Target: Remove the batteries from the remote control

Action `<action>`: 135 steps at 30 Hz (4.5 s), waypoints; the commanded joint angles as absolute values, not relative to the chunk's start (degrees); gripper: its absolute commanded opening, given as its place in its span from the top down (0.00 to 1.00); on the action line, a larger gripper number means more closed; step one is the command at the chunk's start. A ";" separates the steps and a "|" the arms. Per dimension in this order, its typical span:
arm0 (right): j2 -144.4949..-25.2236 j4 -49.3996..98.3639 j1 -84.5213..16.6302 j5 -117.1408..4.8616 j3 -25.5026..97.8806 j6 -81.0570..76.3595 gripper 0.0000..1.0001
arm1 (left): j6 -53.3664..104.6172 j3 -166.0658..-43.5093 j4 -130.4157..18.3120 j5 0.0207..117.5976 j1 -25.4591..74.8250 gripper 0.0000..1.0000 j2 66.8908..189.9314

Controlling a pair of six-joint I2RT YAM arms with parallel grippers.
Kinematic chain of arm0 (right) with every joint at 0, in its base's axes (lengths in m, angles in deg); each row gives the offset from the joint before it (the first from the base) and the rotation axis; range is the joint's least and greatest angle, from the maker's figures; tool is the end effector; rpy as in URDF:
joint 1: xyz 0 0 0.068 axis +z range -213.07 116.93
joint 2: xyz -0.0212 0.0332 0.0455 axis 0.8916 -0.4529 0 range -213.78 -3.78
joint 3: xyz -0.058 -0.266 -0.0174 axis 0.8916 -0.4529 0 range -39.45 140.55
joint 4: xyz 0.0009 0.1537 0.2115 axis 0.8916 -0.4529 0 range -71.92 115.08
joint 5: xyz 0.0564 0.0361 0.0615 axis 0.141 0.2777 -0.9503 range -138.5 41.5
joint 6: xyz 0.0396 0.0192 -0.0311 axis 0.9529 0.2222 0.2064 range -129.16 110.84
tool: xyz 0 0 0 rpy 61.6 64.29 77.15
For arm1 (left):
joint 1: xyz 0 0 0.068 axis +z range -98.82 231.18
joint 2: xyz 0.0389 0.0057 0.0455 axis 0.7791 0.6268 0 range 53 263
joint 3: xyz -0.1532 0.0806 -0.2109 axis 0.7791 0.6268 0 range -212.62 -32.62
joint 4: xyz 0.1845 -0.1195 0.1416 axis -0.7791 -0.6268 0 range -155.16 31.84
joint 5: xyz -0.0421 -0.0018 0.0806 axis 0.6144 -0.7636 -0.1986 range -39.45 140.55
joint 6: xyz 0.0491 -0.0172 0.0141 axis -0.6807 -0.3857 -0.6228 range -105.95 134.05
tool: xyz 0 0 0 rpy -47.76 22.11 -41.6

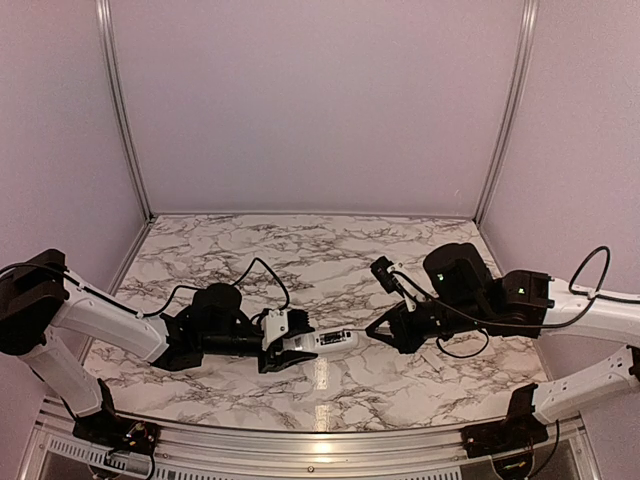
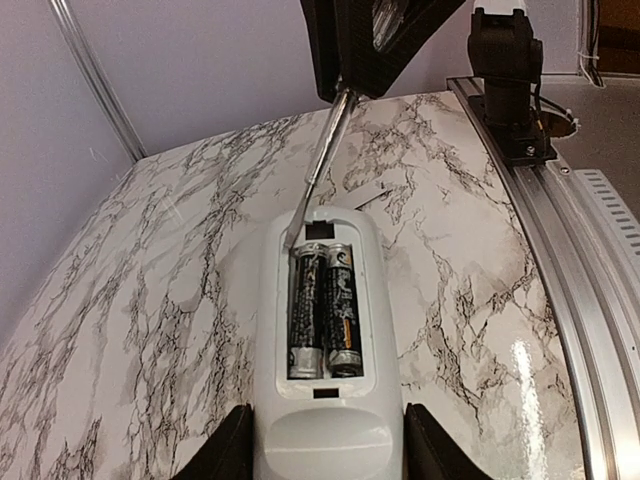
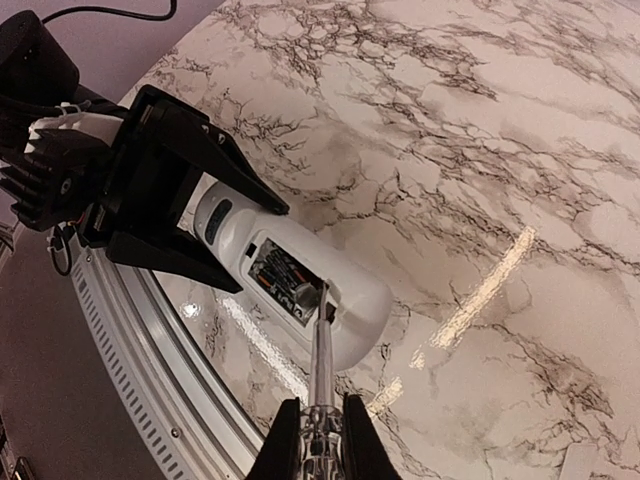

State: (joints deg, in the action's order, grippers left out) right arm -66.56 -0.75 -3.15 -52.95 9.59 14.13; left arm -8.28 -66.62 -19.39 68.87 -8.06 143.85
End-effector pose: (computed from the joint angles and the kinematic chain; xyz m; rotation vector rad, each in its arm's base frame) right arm 0.1157 0.2055 0.2786 -0.7977 2.2701 0.8221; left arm 0.1492 -0.2726 0.1717 1.4280 1.3103 -0.7366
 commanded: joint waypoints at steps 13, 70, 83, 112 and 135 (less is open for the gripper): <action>-67.82 -2.51 -3.12 -54.05 11.41 13.41 1.00 | -9.09 -68.09 -20.09 68.91 -8.14 1.00 144.50; -68.28 14.02 -3.22 -60.66 5.13 12.38 1.00 | -9.41 -69.42 -21.07 71.73 -8.14 1.00 145.84; -67.52 12.97 -3.22 -60.29 6.69 13.18 1.00 | -9.34 -70.80 -21.86 70.61 -8.14 1.00 148.12; -69.34 11.34 -3.21 -60.15 6.80 17.98 1.00 | -8.79 -74.33 -21.43 65.87 -8.14 1.00 154.35; -65.39 4.09 -3.21 -60.05 9.86 16.73 1.00 | -7.43 -73.96 -17.53 68.31 -6.84 1.00 156.53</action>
State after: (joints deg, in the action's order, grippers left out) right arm -66.78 4.76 -3.85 -55.88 4.78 17.78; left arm -8.96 -72.87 -19.70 68.74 -7.69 155.42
